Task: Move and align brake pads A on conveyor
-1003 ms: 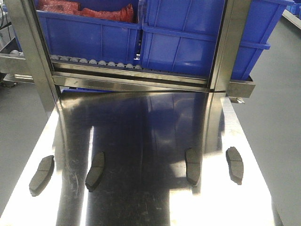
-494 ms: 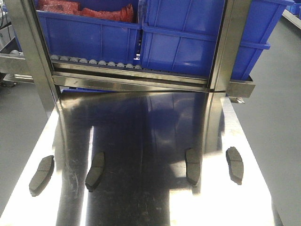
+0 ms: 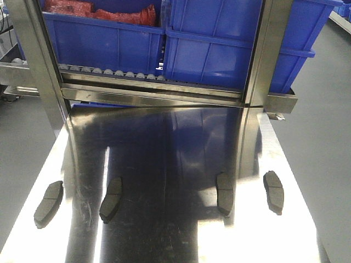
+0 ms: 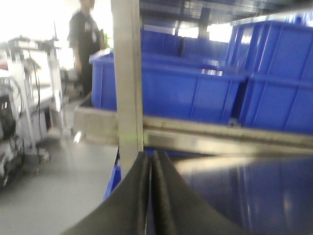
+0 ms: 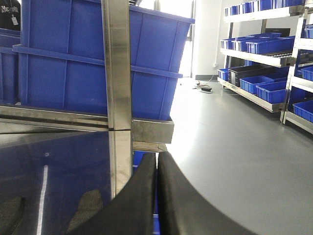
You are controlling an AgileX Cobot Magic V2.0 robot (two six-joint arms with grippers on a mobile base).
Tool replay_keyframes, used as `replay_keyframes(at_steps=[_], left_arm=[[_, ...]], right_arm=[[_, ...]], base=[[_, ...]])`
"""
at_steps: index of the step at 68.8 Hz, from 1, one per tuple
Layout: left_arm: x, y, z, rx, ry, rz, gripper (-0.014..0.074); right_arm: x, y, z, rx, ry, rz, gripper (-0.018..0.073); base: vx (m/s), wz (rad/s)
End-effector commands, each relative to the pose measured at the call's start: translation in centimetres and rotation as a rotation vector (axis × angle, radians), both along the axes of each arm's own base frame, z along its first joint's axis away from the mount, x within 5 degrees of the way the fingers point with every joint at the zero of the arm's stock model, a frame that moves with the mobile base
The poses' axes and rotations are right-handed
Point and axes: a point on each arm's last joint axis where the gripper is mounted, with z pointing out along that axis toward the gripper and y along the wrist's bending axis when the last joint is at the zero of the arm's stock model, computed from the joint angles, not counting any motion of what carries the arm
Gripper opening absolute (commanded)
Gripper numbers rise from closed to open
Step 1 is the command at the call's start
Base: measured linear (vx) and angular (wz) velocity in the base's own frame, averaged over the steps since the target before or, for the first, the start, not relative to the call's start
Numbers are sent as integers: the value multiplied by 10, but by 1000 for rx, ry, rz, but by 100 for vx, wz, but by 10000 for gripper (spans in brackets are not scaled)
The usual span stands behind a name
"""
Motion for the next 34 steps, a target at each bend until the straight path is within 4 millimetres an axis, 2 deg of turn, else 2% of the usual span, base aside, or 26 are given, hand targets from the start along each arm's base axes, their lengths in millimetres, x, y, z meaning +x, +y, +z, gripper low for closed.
replay_keyframes(at_steps=[1,15,24,34], left_arm=[[15,0,25,8,75,1,-6],[41,3,37,47,401,9,-6],[53,4,34,34,642,15,-6],[62,1,30,-16,742,0,-6]], right_arm=[[-1,0,4,-26,-71,-1,-11],[-1,0,4,-26,-71,-1,-11],[-1,0,4,-26,-71,-1,-11],[-1,0,4,-26,-71,-1,-11]], base=[[0,0],[0,0],[0,0],[0,0]])
